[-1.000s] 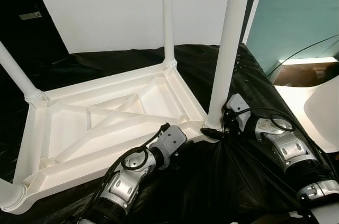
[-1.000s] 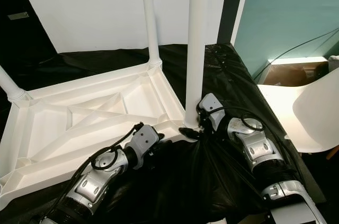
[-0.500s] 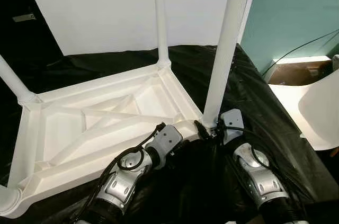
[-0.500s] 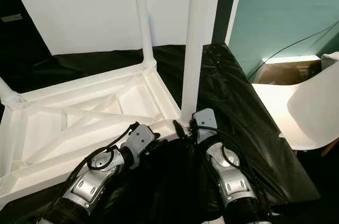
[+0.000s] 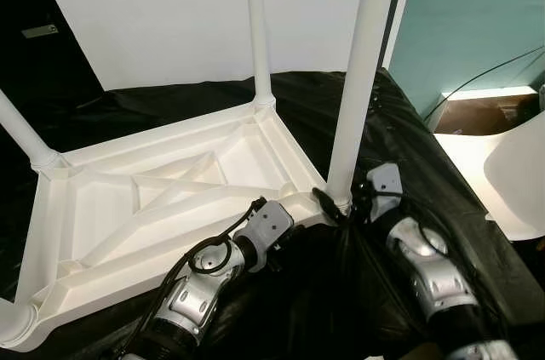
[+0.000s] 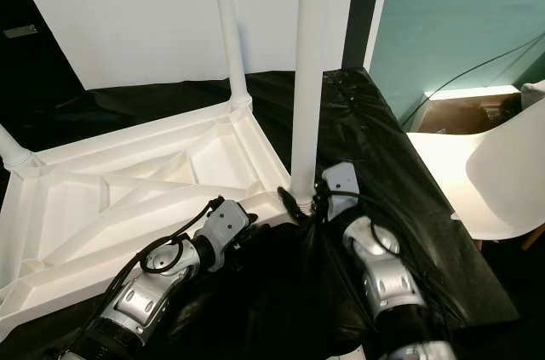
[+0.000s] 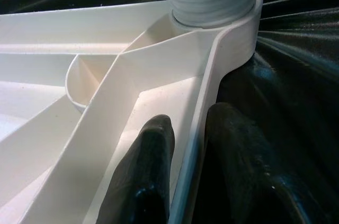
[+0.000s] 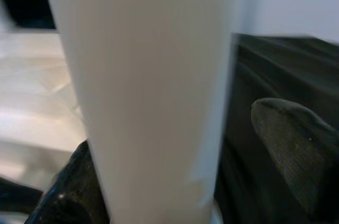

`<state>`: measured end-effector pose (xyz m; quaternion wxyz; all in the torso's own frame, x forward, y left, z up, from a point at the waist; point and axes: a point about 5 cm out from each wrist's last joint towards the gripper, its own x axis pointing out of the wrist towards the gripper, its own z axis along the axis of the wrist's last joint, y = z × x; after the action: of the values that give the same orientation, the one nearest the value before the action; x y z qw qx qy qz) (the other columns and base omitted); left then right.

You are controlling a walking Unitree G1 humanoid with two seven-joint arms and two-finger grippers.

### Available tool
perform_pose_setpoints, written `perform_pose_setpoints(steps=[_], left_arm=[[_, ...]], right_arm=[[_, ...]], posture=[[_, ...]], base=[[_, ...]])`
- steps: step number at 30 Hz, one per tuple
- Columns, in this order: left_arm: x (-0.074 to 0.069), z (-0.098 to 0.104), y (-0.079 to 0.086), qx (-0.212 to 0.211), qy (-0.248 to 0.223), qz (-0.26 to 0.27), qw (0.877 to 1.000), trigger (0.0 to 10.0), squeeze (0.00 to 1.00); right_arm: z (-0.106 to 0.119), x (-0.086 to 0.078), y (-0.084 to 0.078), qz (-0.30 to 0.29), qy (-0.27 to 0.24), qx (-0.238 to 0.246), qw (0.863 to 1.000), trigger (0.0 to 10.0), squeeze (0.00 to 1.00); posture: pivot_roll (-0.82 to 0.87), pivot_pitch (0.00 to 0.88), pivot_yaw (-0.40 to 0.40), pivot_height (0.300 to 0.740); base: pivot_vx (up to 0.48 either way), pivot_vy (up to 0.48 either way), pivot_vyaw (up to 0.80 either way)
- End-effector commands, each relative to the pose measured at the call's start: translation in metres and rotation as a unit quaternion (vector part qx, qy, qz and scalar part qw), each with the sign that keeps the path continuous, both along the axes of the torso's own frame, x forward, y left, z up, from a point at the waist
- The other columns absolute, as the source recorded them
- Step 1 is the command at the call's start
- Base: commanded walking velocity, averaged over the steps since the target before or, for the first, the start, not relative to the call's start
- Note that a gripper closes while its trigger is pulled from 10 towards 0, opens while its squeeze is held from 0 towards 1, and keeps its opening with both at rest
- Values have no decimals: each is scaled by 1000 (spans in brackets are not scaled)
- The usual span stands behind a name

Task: Building children table

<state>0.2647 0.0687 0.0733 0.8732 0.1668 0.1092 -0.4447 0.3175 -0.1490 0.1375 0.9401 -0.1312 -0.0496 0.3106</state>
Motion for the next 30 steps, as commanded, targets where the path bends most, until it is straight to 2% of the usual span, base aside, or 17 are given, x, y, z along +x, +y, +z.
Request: perform_pose_setpoints(steps=[1, 7, 8, 9, 11, 15, 18, 19, 20, 21, 22, 24, 25, 26, 27, 28, 30], left_arm=[[-22, -52, 23, 77, 119, 7, 990, 10000, 0], [-19, -51, 22, 76, 114, 10, 990, 10000, 0], [-19, -51, 23, 77, 113, 11, 991, 10000, 0], [-19, -51, 23, 77, 113, 11, 991, 10000, 0], [-18, -50, 24, 76, 112, 15, 991, 10000, 0], [-19, -50, 25, 74, 113, 22, 991, 10000, 0], [-21, -51, 25, 73, 114, 22, 991, 10000, 0], [-22, -51, 25, 74, 115, 21, 990, 10000, 0], [-22, -51, 25, 74, 115, 21, 990, 10000, 0], [-22, -52, 25, 74, 116, 21, 990, 10000, 0], [-22, -52, 25, 74, 116, 21, 990, 10000, 0], [-20, -50, 25, 74, 115, 21, 990, 10000, 0], [-20, -50, 25, 74, 115, 21, 990, 10000, 0], [-19, -50, 24, 73, 114, 20, 991, 10000, 0], [-19, -50, 24, 73, 114, 20, 991, 10000, 0], [-19, -50, 24, 73, 114, 16, 991, 10000, 0], [-19, -50, 24, 74, 114, 14, 991, 10000, 0]], right_arm=[[22, 10, -19, -10, -32, 5, 999, 10000, 0], [35, 22, -34, 76, 8, -62, 995, 9686, 0], [33, 21, -33, 85, 19, -64, 994, 4627, 0], [33, 21, -33, 85, 19, -64, 994, 4627, 0], [24, 16, -31, 98, 38, -63, 992, 0, 0], [0, 4, -22, 96, 70, -27, 993, 0, 0], [-6, 2, -19, 74, 76, -4, 994, 0, 0], [-12, 0, -16, 29, 73, 21, 997, 0, 0], [-12, 0, -16, 29, 73, 21, 997, 0, 0], [-18, -1, -15, -73, 40, 63, 995, 0, 0], [-18, -1, -15, -73, 40, 63, 995, 0, 0], [-15, -5, -19, -178, -20, 103, 978, 0, 0], [-15, -5, -19, -178, -20, 103, 978, 0, 0], [-14, -7, -19, -228, -37, 112, 967, 0, 0], [-14, -7, -19, -228, -37, 112, 967, 0, 0], [-14, -6, -15, -256, -40, 117, 959, 0, 0], [-14, -5, -8, -263, -38, 126, 956, 0, 0]], posture=[[-31, 0, 18, 740], [-22, 0, 10, 740], [-19, 0, 4, 740], [-19, 0, 4, 740], [-9, 0, -3, 740], [-2, 0, -2, 740], [-2, 0, -3, 740], [-1, 0, -3, 740], [-1, 0, -3, 740], [-5, 0, -2, 740], [-5, 0, -2, 740], [-6, 0, 1, 740], [-6, 0, 1, 740], [-8, 0, 2, 740], [-8, 0, 2, 740], [-10, 0, 2, 740], [-9, 0, 6, 740]], base=[[0, 0, 0], [0, 0, 0], [0, 0, 0], [0, 0, 0], [0, 0, 0], [0, 0, 0], [0, 0, 0], [0, 0, 0], [0, 0, 0], [0, 0, 0], [0, 0, 0], [0, 0, 0], [0, 0, 0], [0, 0, 0], [0, 0, 0], [0, 0, 0], [0, 0, 0]])
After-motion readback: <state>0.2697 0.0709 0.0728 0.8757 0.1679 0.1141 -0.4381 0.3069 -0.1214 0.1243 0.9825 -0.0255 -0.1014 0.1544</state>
